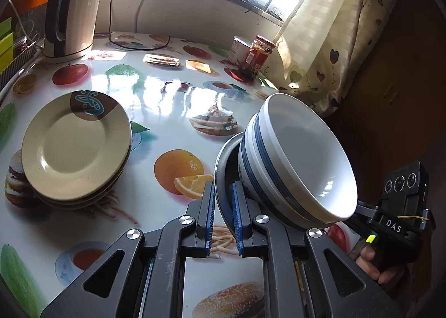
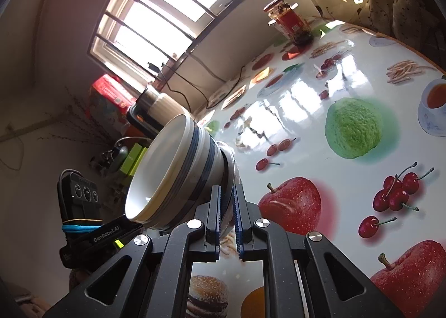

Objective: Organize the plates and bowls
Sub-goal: 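Carry the bowl stack with both tools over the cream plate stack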

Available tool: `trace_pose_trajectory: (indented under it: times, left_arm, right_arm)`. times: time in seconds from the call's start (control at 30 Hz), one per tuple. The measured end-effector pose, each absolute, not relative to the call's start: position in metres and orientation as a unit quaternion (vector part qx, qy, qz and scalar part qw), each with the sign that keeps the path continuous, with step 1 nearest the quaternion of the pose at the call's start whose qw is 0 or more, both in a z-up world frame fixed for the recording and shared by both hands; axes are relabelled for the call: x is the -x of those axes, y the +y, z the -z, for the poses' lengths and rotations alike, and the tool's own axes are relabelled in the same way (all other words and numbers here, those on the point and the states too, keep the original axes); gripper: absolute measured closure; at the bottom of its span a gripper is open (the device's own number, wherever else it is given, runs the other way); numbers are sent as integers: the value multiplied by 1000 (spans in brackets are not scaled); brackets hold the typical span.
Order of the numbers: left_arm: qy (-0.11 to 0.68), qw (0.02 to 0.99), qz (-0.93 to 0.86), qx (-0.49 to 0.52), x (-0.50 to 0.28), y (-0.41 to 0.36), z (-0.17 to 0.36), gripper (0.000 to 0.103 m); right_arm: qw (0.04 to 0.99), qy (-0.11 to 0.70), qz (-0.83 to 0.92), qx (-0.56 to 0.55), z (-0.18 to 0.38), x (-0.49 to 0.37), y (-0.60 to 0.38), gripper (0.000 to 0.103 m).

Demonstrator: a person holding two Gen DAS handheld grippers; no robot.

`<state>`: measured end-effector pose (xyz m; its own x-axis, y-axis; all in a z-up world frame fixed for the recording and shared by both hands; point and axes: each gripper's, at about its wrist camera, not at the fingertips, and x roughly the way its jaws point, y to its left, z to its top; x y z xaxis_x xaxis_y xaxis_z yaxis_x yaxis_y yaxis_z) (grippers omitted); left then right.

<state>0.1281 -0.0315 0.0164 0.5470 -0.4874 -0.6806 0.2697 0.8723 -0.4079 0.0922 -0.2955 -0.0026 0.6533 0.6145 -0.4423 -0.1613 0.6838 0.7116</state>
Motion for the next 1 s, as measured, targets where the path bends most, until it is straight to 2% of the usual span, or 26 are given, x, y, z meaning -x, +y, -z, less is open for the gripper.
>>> trace_pose_trajectory:
  times: [1.0]
  left_arm:
    - [405,886,165,152,-138,37,-32,91]
  right_arm:
    - [835,364,-285,-297,-15,-139,-230,93]
